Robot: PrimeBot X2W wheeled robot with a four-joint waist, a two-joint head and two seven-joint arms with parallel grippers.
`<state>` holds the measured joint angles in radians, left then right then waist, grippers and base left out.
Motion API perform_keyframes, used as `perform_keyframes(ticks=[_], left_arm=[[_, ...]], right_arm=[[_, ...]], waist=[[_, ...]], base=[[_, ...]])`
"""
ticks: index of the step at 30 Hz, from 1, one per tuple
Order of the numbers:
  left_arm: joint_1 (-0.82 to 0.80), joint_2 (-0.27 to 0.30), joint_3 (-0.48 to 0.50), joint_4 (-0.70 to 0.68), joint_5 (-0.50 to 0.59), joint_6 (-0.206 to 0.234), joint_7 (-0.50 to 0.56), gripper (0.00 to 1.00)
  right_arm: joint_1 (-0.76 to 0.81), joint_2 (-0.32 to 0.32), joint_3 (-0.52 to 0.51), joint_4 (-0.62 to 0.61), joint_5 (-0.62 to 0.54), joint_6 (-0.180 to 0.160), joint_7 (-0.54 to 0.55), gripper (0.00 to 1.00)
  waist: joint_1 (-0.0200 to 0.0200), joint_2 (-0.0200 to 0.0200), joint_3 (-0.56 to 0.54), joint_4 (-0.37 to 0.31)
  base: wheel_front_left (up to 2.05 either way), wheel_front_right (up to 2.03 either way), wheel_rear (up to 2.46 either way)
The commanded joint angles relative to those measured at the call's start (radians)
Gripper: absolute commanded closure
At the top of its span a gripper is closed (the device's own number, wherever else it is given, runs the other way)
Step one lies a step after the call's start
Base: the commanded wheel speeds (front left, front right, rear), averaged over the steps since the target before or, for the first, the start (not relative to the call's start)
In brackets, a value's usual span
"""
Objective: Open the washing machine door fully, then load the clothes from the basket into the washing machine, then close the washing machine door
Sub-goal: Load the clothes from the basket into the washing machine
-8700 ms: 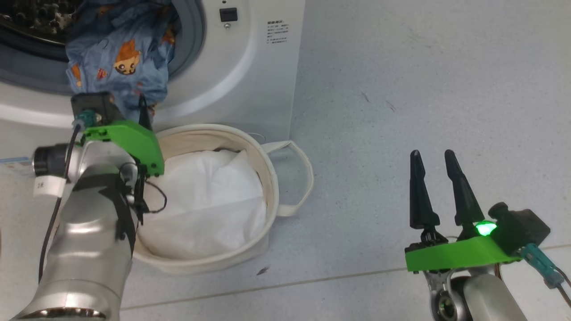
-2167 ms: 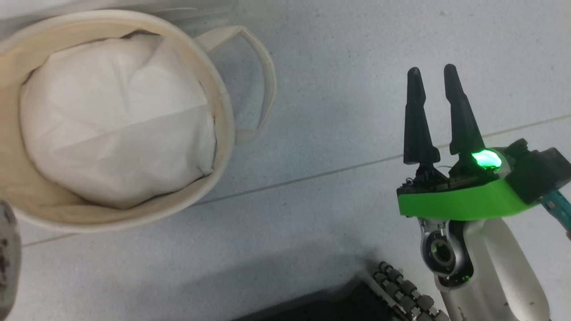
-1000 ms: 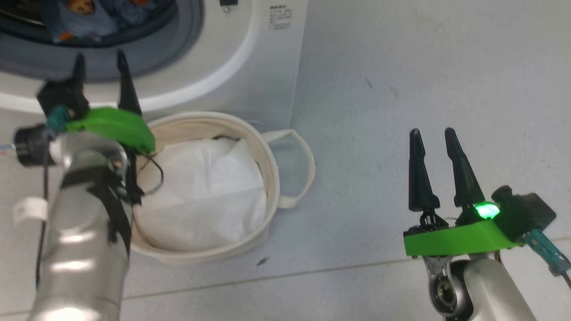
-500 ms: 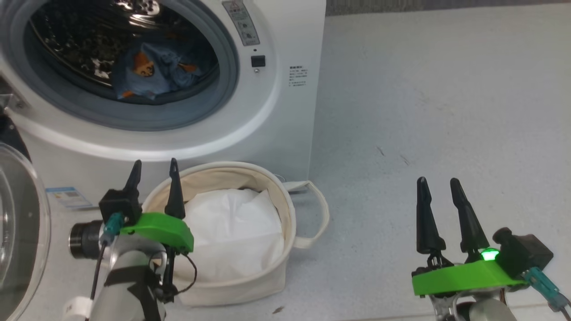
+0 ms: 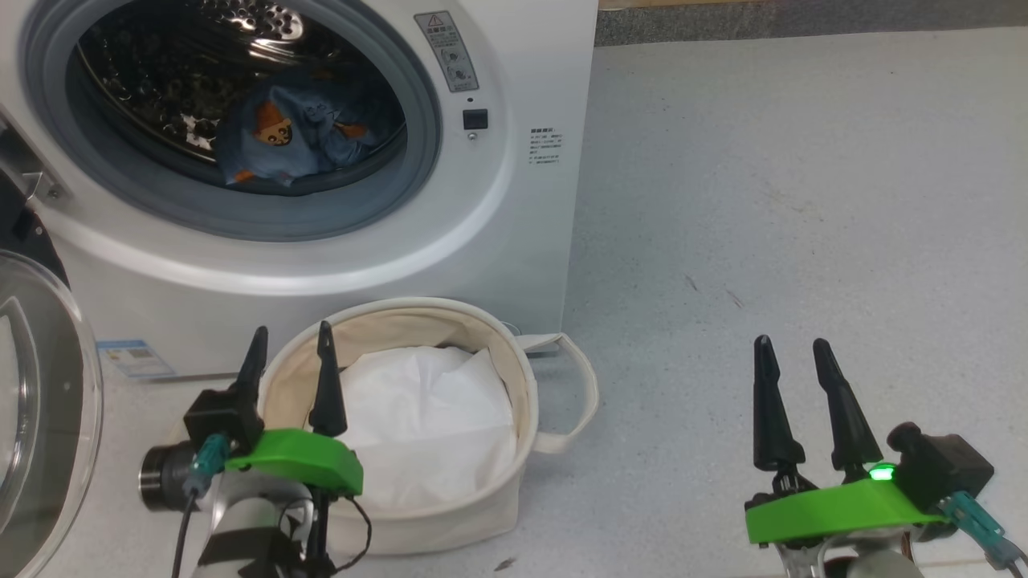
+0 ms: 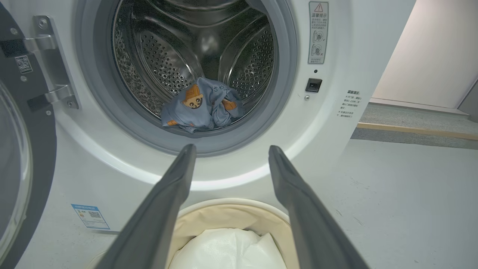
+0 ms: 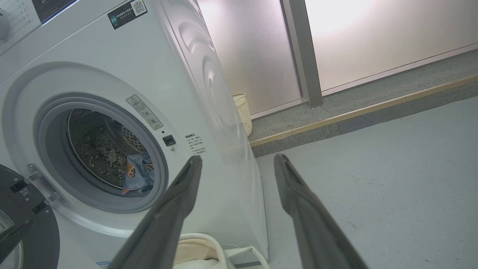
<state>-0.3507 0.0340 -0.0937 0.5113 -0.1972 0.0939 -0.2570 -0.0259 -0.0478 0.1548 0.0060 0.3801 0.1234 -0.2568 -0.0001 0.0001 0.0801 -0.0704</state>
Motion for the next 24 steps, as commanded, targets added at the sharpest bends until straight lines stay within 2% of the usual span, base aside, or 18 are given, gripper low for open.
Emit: perform_keyframes(ticks=[1, 18, 24], left_arm=[[-0.022, 0.016, 0.016, -0.039, -0.005, 0.008, -0.005, 0.0], [0.007, 0.016, -0.002, -0.028, -0.02, 0.02, -0.005, 0.0], [0.001, 0.016, -0.003, -0.026, -0.02, 0.027, -0.005, 0.0]], right_arm=[[-0.021, -0.002, 0.022, -0.03, 0.001, 0.007, -0.005, 0.0], [0.005, -0.002, 0.037, -0.019, -0.003, 0.007, -0.005, 0.0], [0.006, -0.002, 0.042, -0.024, -0.002, 0.007, -0.005, 0.0]], waist=[[0.0001, -0.0001, 0.001, -0.001], [0.0001, -0.0001, -0.039, -0.009], [0.0001, -0.0001, -0.023, -0.013]], base=[[0.0, 0.0, 0.0], [0.0, 0.0, 0.0], [0.0, 0.0, 0.0]])
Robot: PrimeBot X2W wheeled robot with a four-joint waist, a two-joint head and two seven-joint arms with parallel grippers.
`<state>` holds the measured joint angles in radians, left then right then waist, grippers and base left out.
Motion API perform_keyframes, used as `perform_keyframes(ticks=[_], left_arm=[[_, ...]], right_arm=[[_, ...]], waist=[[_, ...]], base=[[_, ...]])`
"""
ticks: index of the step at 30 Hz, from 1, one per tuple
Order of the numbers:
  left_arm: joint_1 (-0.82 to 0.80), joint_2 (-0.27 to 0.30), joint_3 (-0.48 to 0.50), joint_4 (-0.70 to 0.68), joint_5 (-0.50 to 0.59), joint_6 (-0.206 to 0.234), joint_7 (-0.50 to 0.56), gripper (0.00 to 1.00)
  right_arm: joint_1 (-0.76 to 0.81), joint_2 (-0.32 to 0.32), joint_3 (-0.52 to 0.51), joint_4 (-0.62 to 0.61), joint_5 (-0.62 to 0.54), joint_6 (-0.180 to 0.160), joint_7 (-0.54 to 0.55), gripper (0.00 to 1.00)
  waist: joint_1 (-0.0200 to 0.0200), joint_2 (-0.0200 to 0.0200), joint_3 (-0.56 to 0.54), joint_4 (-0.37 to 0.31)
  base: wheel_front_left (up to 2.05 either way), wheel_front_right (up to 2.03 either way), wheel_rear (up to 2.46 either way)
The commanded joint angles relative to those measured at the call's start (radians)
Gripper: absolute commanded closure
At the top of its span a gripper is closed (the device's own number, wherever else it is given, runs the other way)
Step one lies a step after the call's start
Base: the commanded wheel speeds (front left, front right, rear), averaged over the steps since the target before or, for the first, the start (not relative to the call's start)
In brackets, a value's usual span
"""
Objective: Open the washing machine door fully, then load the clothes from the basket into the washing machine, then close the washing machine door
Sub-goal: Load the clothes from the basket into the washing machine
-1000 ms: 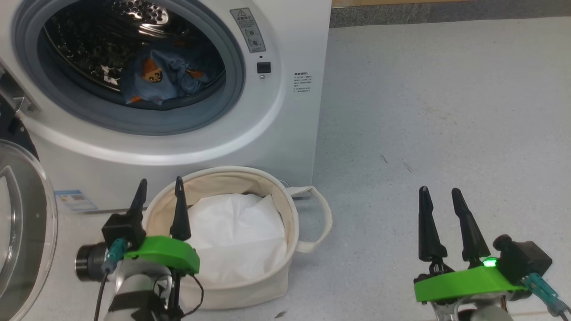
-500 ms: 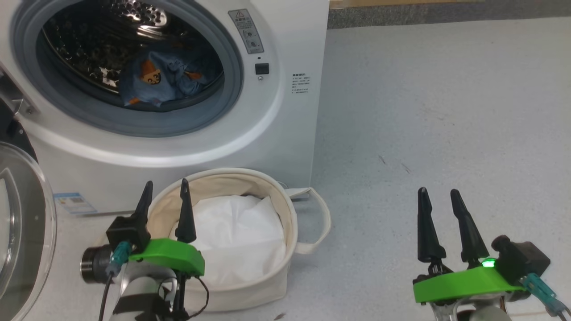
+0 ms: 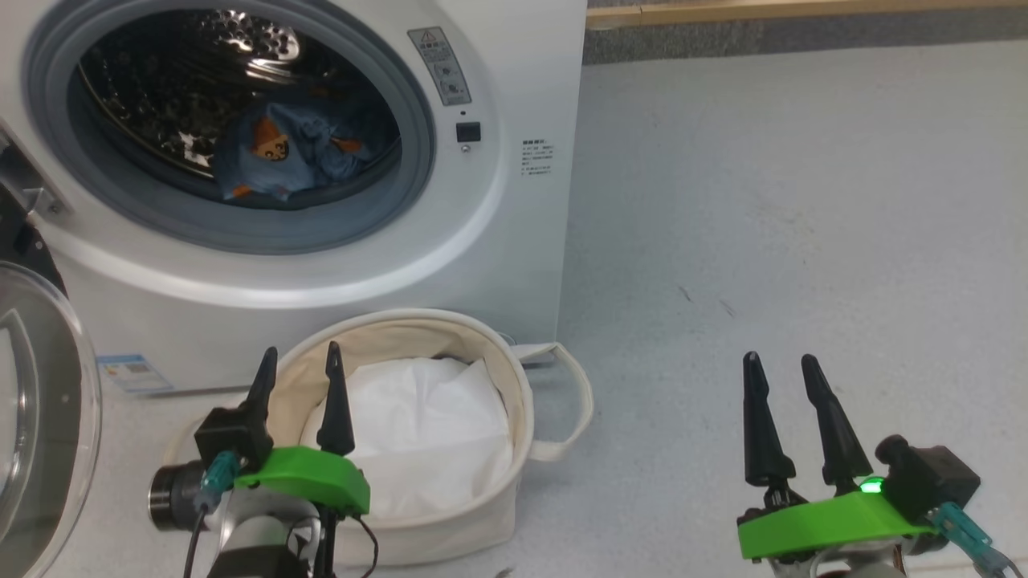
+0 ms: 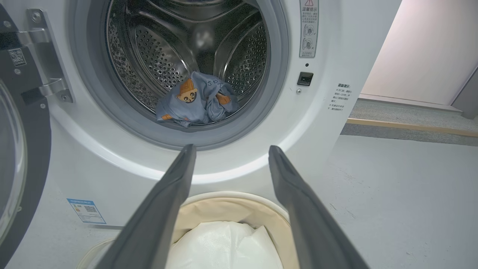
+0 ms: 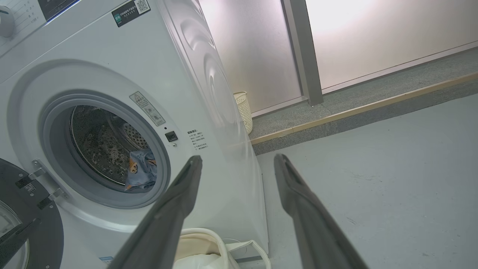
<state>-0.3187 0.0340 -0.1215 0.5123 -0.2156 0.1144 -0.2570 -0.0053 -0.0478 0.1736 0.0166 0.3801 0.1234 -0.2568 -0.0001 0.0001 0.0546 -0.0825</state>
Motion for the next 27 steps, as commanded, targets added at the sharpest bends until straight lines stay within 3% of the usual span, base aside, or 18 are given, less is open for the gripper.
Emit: perform_keyframes(ticks=[1, 14, 20, 27], left_arm=[[-0.036, 0.016, 0.026, -0.025, 0.002, 0.007, -0.005, 0.0], [-0.172, 0.016, 0.059, 0.025, 0.029, 0.005, -0.005, 0.0], [-0.308, 0.018, 0.093, 0.089, 0.022, -0.007, -0.005, 0.0], [-0.527, 0.059, 0.143, 0.243, 0.013, -0.022, -0.005, 0.0]], right_arm=[[-0.017, -0.002, 0.023, -0.036, -0.002, 0.007, -0.005, 0.0], [-0.077, -0.002, 0.022, -0.067, 0.0, 0.007, -0.005, 0.0], [-0.12, -0.002, 0.016, -0.07, -0.008, 0.007, -0.005, 0.0], [-0.166, -0.002, 0.024, -0.08, -0.009, 0.007, -0.005, 0.0]], waist=[[0.0001, -0.0001, 0.009, -0.002], [0.0001, -0.0001, 0.153, -0.033], [0.0001, -0.0001, 0.242, -0.05], [0.0001, -0.0001, 0.364, -0.077]], base=[[0.0, 0.0, 0.0], [0.0, 0.0, 0.0], [0.0, 0.0, 0.0], [0.0, 0.0, 0.0]])
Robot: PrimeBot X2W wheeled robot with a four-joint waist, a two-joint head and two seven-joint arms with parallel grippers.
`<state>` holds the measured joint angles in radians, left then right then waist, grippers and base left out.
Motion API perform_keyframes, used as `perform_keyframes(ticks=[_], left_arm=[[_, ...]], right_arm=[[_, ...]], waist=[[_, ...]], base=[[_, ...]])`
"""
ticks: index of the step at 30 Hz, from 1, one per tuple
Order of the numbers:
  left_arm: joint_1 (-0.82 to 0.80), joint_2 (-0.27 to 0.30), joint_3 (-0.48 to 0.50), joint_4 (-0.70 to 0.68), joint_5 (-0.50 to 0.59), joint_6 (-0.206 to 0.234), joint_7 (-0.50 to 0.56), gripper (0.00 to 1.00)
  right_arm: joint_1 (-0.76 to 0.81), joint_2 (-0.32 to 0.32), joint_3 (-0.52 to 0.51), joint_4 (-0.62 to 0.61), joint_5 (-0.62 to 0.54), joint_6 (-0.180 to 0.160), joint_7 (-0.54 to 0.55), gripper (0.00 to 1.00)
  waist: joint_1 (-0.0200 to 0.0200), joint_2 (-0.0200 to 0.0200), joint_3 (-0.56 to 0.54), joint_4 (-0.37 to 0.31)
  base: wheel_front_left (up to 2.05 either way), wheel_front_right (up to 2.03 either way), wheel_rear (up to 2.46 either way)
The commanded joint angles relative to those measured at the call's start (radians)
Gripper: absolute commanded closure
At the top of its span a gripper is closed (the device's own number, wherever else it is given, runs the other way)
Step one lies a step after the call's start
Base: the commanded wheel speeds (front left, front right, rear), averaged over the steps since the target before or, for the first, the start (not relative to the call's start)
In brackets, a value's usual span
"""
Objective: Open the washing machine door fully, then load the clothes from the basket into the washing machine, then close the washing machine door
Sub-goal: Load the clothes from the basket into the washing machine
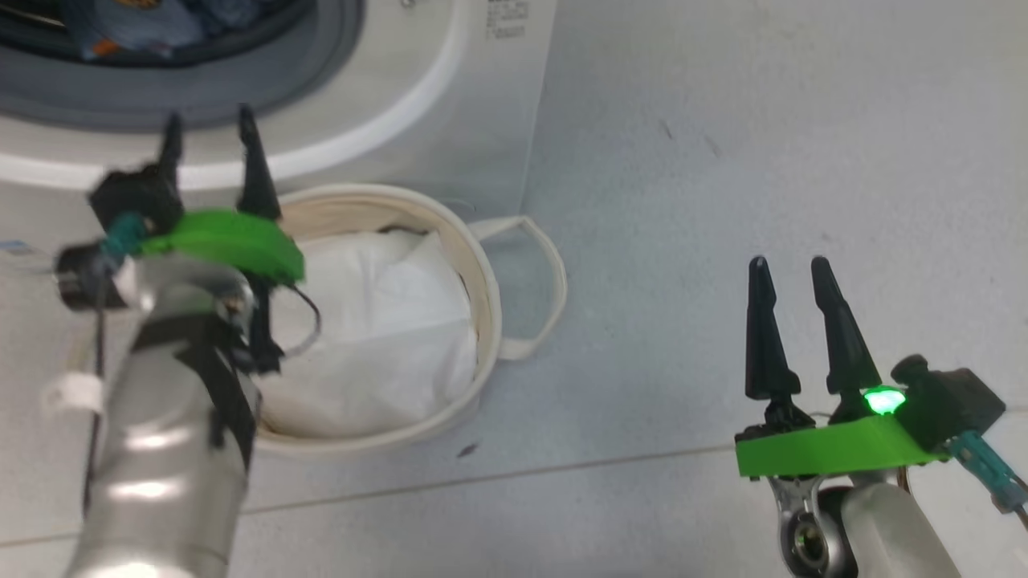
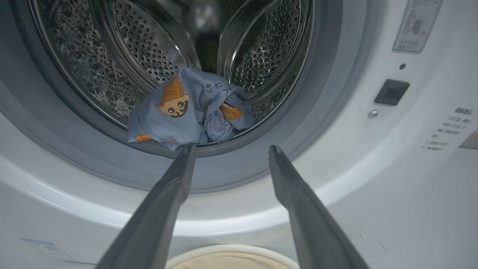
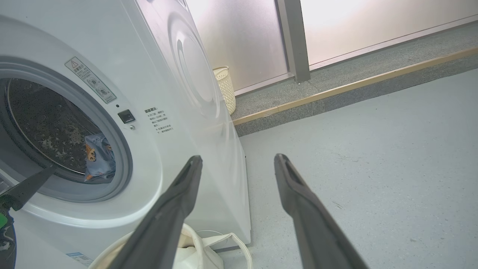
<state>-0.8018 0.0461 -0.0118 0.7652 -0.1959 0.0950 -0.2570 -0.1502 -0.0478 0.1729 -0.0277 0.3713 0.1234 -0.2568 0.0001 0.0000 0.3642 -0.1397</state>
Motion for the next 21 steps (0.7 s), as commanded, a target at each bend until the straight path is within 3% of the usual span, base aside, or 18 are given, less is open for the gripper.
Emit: perform_keyframes(ticks=[1, 14, 21], left_arm=[[-0.077, 0.058, 0.038, 0.015, -0.005, -0.003, -0.005, 0.0], [-0.441, 0.187, 0.052, 0.311, 0.02, 0.014, -0.005, 0.0], [-0.582, 0.25, 0.05, 0.447, 0.026, 0.063, 0.032, 0.0]], right_arm=[[-0.029, -0.002, 0.028, -0.037, 0.004, 0.007, -0.005, 0.0], [-0.115, -0.002, 0.052, -0.049, 0.048, 0.007, -0.005, 0.0], [-0.141, -0.002, 0.06, -0.054, 0.074, 0.007, -0.005, 0.0]], waist=[[-0.0001, 0.0, 0.072, -0.026], [-0.0001, 0.0, 0.247, -0.091], [-0.0001, 0.0, 0.289, -0.116]], base=[[0.0, 0.0, 0.0], [0.0, 0.0, 0.0], [0.0, 0.0, 0.0]])
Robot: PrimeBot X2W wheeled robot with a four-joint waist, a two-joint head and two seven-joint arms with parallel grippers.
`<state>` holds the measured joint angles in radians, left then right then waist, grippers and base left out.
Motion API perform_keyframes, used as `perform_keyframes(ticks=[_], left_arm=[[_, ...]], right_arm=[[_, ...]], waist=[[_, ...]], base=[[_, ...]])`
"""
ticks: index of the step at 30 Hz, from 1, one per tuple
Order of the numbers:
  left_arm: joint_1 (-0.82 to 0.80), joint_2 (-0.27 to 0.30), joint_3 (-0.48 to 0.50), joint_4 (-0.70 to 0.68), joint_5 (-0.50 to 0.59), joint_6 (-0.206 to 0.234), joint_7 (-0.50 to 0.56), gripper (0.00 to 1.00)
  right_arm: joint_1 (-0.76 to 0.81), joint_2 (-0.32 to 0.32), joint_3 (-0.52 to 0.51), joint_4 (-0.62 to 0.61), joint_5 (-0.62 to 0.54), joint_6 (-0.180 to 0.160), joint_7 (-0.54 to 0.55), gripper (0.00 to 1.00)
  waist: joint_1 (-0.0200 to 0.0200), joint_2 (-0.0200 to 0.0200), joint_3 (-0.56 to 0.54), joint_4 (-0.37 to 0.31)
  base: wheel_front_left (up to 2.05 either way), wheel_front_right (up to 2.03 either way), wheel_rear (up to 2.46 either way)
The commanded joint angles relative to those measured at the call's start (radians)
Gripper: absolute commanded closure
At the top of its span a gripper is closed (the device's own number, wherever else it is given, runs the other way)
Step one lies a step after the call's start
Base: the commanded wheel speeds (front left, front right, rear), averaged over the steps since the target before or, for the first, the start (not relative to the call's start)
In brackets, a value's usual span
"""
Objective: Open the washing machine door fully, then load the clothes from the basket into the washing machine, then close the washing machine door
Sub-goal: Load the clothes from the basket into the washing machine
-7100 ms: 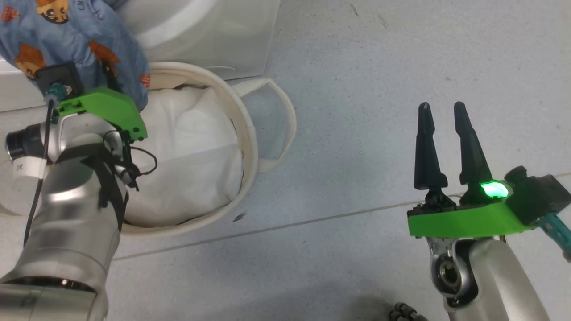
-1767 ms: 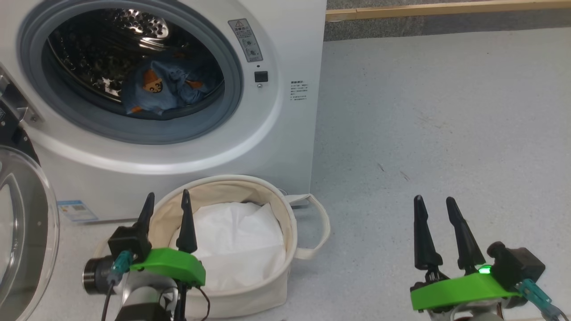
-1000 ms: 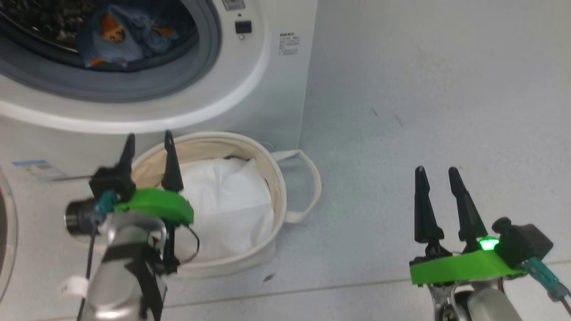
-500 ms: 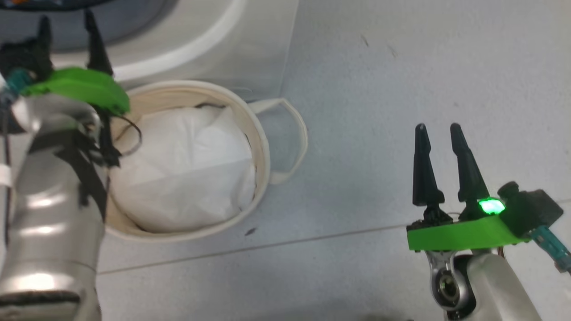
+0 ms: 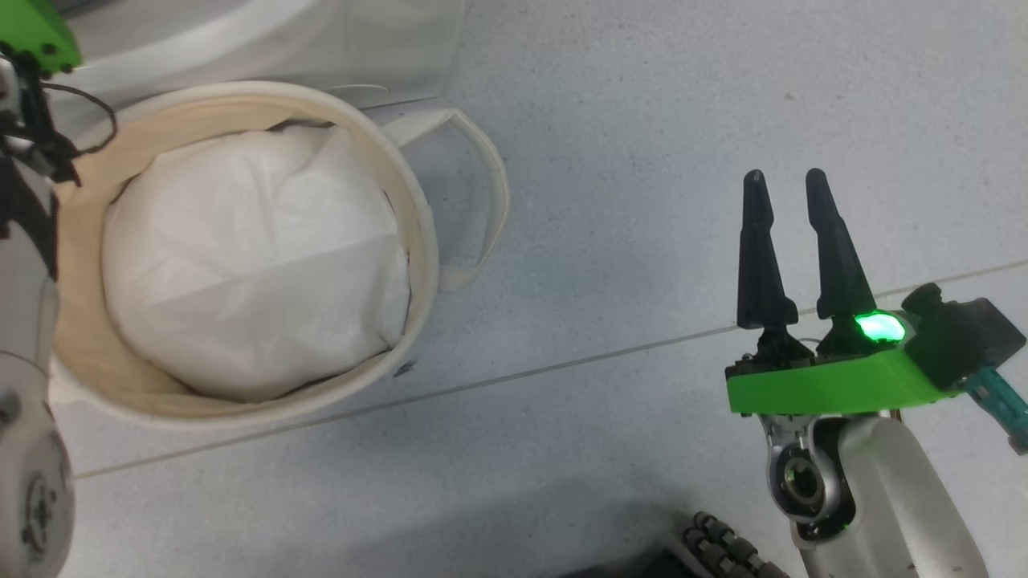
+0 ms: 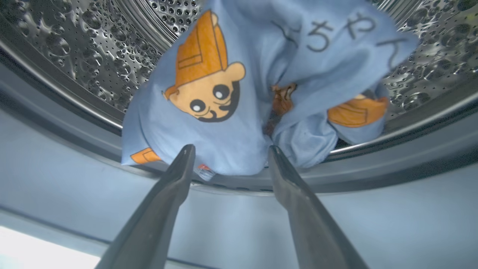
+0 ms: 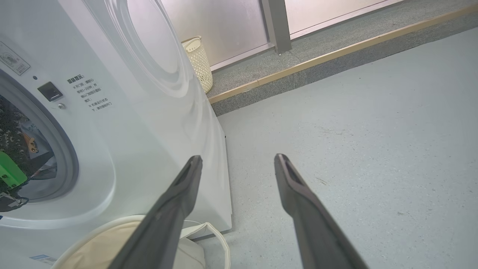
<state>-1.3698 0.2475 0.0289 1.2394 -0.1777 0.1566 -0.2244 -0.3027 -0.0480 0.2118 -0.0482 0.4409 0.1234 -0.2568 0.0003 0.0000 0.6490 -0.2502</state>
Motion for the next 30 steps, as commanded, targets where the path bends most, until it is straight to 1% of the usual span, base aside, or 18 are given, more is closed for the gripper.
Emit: perform_keyframes(ticks=[1, 4, 5, 7, 9, 14, 20, 25, 27, 29, 30], left_arm=[[-0.028, 0.055, 0.011, -0.016, 0.007, 0.01, 0.005, 0.0], [-0.071, 0.072, 0.009, 0.011, 0.006, 0.043, 0.02, 0.0], [-0.08, 0.074, 0.007, 0.014, 0.006, 0.045, 0.02, 1.0], [-0.096, 0.078, -0.002, 0.024, 0.008, 0.036, 0.026, 1.0], [-0.112, 0.084, -0.005, 0.027, 0.007, 0.038, 0.022, 1.0], [-0.177, 0.11, -0.029, 0.022, 0.026, 0.057, -0.001, 1.0], [-0.293, 0.141, -0.069, -0.038, 0.066, 0.081, -0.031, 1.0], [-0.347, 0.131, -0.101, -0.113, 0.092, 0.089, -0.037, 1.0], [-0.345, 0.128, -0.104, -0.101, 0.092, 0.084, -0.037, 1.0], [-0.348, 0.128, -0.113, -0.061, 0.094, 0.075, -0.037, 1.0], [-0.352, 0.13, -0.12, -0.039, 0.097, 0.068, -0.032, 0.72]], right_arm=[[0.01, -0.002, 0.022, -0.033, 0.006, 0.007, -0.005, 0.0], [0.004, -0.002, 0.02, -0.038, 0.012, 0.007, -0.005, 0.0], [0.002, -0.002, 0.019, -0.039, 0.013, 0.007, -0.005, 0.0], [0.0, -0.002, 0.02, -0.042, 0.015, 0.007, -0.005, 0.0], [-0.002, -0.002, 0.023, -0.043, 0.017, 0.007, -0.005, 0.0], [-0.012, -0.002, 0.036, -0.051, 0.022, 0.007, -0.005, 0.0], [-0.029, -0.002, 0.052, -0.059, 0.03, 0.007, -0.005, 0.0], [-0.037, -0.002, 0.059, -0.061, 0.029, 0.007, -0.005, 0.0], [-0.039, -0.002, 0.062, -0.062, 0.03, 0.007, -0.005, 0.0], [-0.042, -0.002, 0.064, -0.062, 0.03, 0.007, -0.005, 0.0], [-0.043, -0.002, 0.065, -0.062, 0.03, 0.007, -0.005, 0.0]], waist=[[-0.0003, 0.0, 0.009, -0.008], [-0.0003, 0.0, 0.021, -0.013], [-0.0003, 0.0, 0.024, -0.014], [-0.0003, 0.0, 0.029, -0.017], [-0.0003, 0.0, 0.035, -0.019], [-0.0003, 0.0, 0.068, -0.032], [-0.0003, 0.0, 0.126, -0.056], [-0.0003, 0.0, 0.169, -0.062], [-0.0003, 0.0, 0.172, -0.063], [-0.0003, 0.0, 0.177, -0.065], [-0.0003, 0.0, 0.177, -0.066]], base=[[0.0, 0.0, 0.0], [0.0, 0.0, 0.0], [0.0, 0.0, 0.0], [0.0, 0.0, 0.0], [0.0, 0.0, 0.0], [0.0, 0.0, 0.0], [0.0, 0.0, 0.0], [0.0, 0.0, 0.0], [0.0, 0.0, 0.0], [0.0, 0.0, 0.0], [0.0, 0.0, 0.0]])
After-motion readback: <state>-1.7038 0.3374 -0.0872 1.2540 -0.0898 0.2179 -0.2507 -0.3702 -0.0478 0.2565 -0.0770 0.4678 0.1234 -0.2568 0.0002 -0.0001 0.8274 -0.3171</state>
